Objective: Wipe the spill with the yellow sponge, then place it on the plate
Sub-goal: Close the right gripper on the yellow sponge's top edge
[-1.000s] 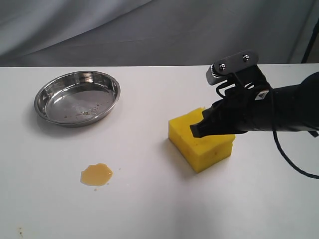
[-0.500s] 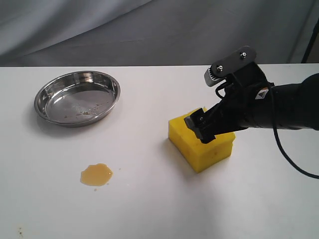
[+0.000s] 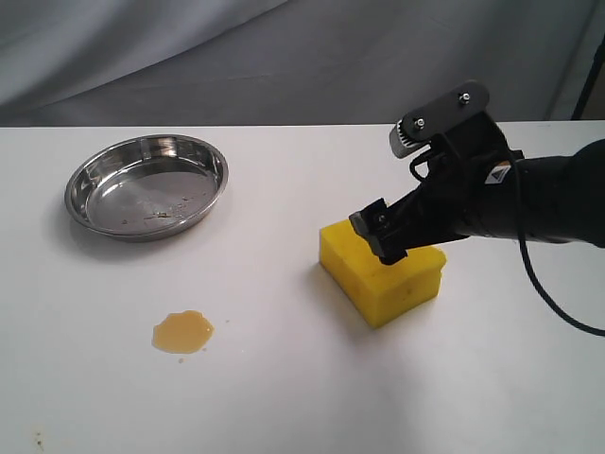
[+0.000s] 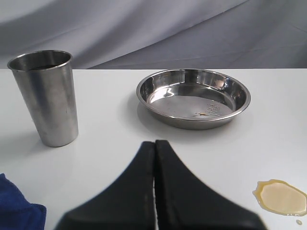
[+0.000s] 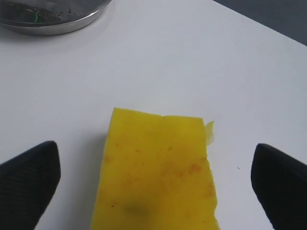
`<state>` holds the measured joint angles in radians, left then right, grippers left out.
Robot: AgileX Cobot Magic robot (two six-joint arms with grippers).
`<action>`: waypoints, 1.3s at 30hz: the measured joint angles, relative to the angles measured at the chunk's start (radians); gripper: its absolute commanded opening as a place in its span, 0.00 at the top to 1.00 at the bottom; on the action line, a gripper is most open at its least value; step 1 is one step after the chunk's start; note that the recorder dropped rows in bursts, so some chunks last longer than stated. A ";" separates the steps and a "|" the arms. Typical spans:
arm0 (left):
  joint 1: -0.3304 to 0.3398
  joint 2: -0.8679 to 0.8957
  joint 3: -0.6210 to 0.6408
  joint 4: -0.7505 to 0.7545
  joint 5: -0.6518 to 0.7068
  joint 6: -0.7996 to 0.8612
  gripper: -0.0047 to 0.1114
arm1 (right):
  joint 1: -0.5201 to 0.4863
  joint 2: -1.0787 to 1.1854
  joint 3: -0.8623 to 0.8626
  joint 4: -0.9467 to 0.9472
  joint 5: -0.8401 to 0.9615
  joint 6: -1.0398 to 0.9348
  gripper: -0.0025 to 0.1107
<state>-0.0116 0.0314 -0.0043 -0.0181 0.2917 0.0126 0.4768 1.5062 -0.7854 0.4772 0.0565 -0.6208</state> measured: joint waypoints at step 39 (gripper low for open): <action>0.000 0.000 0.000 0.000 0.000 0.000 0.96 | 0.000 0.186 0.000 0.001 -0.144 0.018 0.05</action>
<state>-0.0116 0.0314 -0.0043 -0.0181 0.2917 0.0126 0.4768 1.6925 -0.7859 0.4785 -0.0873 -0.6032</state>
